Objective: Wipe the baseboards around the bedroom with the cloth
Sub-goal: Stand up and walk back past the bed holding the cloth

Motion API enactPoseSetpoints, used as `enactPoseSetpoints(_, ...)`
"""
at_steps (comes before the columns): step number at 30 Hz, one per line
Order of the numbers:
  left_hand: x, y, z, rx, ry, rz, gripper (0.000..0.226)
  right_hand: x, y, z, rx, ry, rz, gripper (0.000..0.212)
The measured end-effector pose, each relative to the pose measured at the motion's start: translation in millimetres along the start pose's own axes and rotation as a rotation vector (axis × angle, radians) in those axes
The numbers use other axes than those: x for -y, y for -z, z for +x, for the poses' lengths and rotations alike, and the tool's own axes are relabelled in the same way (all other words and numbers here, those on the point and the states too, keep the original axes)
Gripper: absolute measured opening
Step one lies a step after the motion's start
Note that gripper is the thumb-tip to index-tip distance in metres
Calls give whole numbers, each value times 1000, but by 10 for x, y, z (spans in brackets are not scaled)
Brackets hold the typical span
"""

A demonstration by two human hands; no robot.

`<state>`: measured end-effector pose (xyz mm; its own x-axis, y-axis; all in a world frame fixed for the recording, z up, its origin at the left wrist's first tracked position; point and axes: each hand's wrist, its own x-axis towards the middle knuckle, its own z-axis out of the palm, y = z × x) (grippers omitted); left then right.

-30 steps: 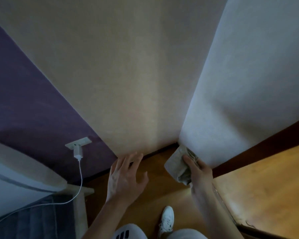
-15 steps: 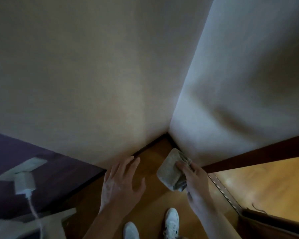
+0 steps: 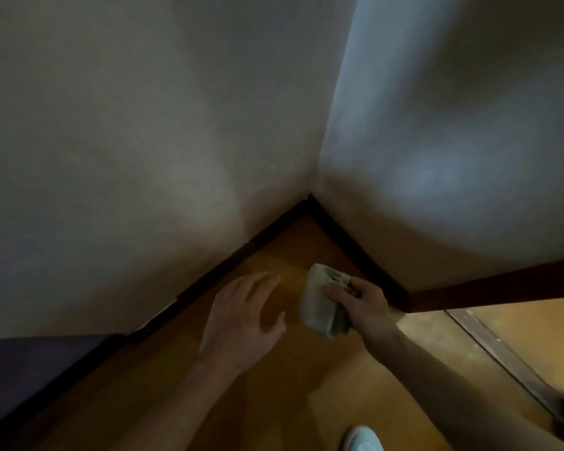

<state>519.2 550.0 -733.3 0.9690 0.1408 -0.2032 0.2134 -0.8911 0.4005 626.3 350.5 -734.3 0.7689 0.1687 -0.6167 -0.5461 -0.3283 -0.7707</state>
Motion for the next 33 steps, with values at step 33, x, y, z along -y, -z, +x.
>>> enactPoseSetpoints(33, 655, -2363, 761, -194, -29, -360, 14, -1966, -391, 1669, 56, 102, 80, 53)
